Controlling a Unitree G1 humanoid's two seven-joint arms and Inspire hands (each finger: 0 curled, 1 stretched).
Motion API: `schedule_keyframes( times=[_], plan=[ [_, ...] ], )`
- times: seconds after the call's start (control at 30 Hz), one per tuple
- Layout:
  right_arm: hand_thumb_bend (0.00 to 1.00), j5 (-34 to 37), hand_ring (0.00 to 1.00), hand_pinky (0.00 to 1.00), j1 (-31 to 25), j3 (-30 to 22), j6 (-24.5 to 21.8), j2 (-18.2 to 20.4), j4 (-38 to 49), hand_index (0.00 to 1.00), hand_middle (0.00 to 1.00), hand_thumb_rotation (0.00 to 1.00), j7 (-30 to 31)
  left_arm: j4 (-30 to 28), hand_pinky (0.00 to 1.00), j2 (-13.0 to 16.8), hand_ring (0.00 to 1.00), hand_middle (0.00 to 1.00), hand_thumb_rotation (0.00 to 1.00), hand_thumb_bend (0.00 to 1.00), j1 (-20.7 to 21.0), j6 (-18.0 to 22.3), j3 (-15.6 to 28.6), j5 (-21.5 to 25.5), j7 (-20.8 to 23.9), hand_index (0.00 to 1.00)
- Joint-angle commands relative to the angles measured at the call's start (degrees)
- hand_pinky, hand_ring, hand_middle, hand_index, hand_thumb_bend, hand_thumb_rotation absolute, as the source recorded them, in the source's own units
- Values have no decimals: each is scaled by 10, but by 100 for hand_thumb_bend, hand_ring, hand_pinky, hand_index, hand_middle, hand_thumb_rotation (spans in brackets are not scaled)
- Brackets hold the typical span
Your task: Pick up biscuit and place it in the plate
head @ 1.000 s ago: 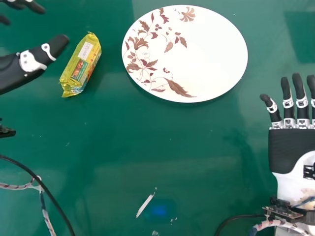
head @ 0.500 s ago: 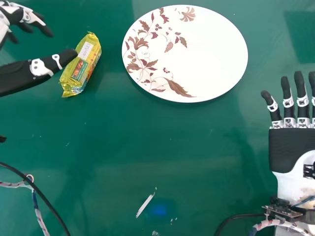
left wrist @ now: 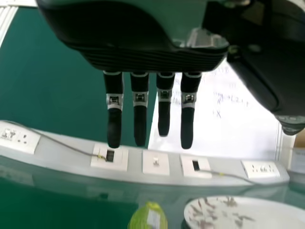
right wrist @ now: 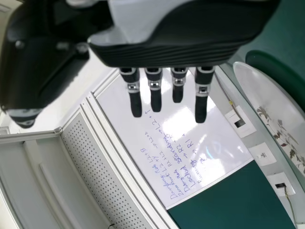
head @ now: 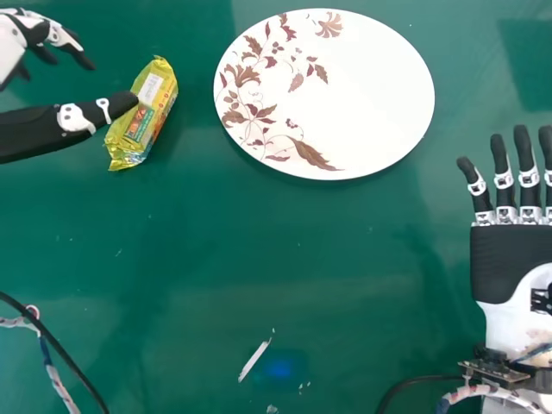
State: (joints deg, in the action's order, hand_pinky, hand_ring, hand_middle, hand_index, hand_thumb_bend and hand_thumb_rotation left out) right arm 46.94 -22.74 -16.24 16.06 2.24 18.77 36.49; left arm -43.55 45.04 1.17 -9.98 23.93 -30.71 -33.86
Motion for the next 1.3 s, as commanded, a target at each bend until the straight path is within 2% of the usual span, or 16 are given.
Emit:
schedule_keyframes(
  times=[0.0, 0.13, 0.27, 0.33, 0.4, 0.6, 0.8, 0.93, 1.13, 1.27],
  plan=[
    [100, 11, 94, 79, -8, 1, -3, 8, -6, 91, 96, 41, 2, 8, 49, 16, 71, 86, 72, 100, 5, -9, -10, -2, -16, 68],
    [100, 19, 93, 79, -5, 1, -1, 8, -8, 91, 94, 39, 9, 24, 54, 28, 77, 90, 78, 100, 17, -24, -33, -15, -30, 72],
    [100, 20, 93, 80, 0, -1, 6, 6, -14, 91, 94, 39, 24, 34, 72, 43, 88, 97, 84, 100, 29, -32, -47, -20, -40, 79],
    [100, 19, 93, 79, -1, 0, 6, 8, -11, 91, 94, 38, 23, 41, 91, 50, 96, 99, 87, 100, 33, -25, -48, -17, -40, 82],
    [100, 16, 91, 77, 0, 0, 10, 10, -10, 90, 93, 42, 24, 50, 98, 62, 99, 100, 89, 100, 35, -10, -50, -21, -37, 85],
    [100, 9, 91, 76, 1, 5, 19, 17, -11, 90, 92, 45, 23, 92, 100, 79, 100, 100, 90, 100, 58, 29, -70, -1, -35, 90],
    [100, 2, 94, 81, 1, 5, 25, 20, -11, 92, 96, 41, 16, 103, 100, 95, 100, 100, 91, 100, 103, 0, -107, 9, -83, 89],
    [100, 4, 96, 84, 1, 6, 26, 21, -9, 94, 98, 40, 17, 123, 100, 108, 100, 100, 89, 100, 139, -1, -139, 9, -103, 89],
    [100, 9, 100, 92, 0, 9, 22, 22, -7, 96, 100, 42, 17, 152, 100, 131, 100, 100, 89, 100, 187, -1, -200, -24, -132, 88],
    [100, 4, 100, 94, -2, 8, 27, 23, -8, 96, 99, 42, 18, 157, 100, 132, 100, 100, 90, 100, 188, -2, -205, -42, -127, 87]
  ],
)
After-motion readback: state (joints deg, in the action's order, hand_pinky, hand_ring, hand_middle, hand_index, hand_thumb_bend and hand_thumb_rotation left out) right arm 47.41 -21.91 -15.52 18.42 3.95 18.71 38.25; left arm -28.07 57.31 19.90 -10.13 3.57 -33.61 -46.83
